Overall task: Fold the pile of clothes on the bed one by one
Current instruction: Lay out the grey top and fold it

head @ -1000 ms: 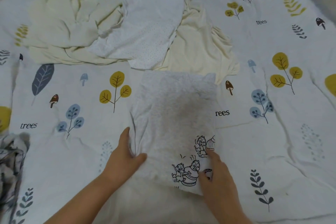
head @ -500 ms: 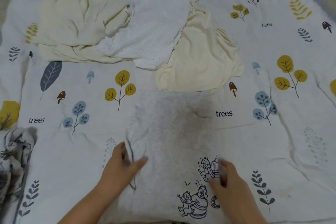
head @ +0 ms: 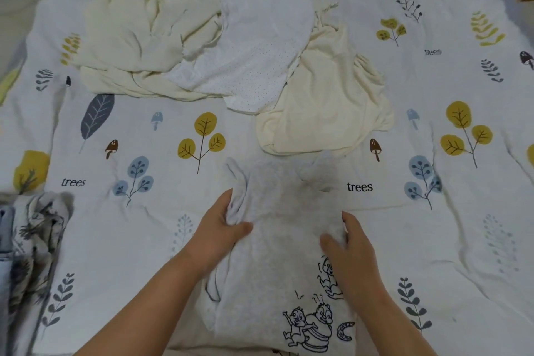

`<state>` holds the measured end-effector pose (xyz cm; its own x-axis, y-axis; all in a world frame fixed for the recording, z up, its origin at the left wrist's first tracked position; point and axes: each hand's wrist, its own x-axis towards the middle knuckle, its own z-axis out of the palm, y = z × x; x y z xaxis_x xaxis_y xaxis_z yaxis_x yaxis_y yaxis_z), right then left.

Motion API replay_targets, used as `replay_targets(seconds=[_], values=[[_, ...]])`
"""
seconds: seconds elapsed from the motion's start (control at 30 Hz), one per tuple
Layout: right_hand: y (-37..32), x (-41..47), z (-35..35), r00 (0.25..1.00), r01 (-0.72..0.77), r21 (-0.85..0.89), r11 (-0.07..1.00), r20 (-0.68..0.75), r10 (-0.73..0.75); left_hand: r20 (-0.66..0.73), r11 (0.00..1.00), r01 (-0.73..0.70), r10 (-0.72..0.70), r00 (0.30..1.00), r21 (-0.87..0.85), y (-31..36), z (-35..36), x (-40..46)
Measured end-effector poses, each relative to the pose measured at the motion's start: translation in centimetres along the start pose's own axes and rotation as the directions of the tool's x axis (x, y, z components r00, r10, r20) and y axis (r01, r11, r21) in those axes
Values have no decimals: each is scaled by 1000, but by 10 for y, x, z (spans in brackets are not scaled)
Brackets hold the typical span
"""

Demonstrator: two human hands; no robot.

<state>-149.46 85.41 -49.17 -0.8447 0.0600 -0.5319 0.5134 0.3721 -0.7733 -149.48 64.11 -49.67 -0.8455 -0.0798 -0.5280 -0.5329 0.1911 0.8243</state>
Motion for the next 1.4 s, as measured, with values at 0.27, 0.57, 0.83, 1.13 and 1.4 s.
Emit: replay_targets(seconds=[0.27,0.57,0.83,1.13,1.4], values=[[-52,-50,-34,990,137,61,989,24,-139,-64,988,-73,64,996,-139,55,-16,-69],[-126,-114,-74,932,326,49,944,148,-330,-197,945,-215,169,966,-246,116,-36,-156],[-173,-167,-68,860,431,74,900,270,-434,-315,911,-282,184,931,-301,140,-71,-233],[-214,-224,10,751,487,144,862,434,-497,-465,908,-321,168,869,-271,125,-151,-308],[-230,-266,135,723,492,126,861,492,-485,-482,904,-306,133,866,-299,76,-267,-347]])
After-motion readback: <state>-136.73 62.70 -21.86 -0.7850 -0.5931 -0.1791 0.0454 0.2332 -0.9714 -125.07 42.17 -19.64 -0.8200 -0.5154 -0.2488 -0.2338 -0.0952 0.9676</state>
